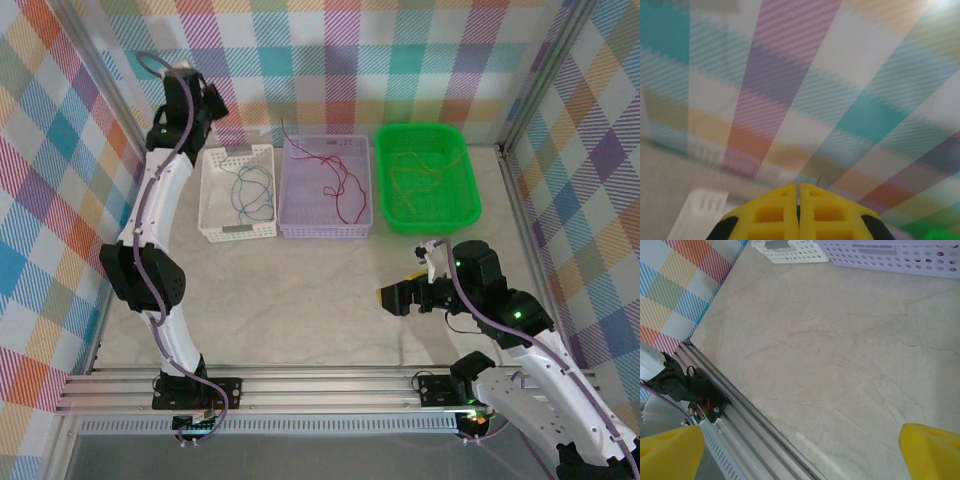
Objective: Untangle the cables
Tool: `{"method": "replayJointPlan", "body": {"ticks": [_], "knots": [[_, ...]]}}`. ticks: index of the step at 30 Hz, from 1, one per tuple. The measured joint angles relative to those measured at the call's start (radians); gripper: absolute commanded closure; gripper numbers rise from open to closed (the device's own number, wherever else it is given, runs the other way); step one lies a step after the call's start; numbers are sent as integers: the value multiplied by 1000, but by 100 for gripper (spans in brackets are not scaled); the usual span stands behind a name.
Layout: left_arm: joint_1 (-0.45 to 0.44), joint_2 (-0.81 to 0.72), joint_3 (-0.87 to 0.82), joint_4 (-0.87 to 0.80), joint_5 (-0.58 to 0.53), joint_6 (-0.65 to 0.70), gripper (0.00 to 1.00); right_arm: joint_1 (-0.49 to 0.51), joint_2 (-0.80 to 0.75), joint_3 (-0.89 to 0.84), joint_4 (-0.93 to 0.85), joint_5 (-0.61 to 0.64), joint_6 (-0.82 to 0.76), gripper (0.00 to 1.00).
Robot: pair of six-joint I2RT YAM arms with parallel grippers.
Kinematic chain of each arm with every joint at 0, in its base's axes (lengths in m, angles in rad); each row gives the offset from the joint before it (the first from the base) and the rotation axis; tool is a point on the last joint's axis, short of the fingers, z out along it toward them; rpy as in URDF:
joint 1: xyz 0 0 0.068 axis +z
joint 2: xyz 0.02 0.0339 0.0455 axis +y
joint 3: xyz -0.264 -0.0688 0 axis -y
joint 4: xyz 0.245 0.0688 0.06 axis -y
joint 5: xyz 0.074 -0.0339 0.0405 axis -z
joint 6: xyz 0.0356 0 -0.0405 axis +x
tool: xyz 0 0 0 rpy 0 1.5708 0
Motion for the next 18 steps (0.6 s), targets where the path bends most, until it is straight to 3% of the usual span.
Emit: {"method": "replayJointPlan", "body": {"ticks": [5, 9, 14, 18], "knots": [[0, 18, -156, 26, -6, -18, 100, 0, -15, 0, 0, 10, 0, 0], [-1, 81, -172, 37, 5, -32, 98, 7, -15, 0, 0, 11, 0, 0], [-18, 151, -214, 37, 31, -50, 87, 8, -11, 0, 0, 18, 0, 0], [-41, 155, -285, 37, 41, -71, 72, 12, -9, 0, 0, 20, 0, 0]]}}
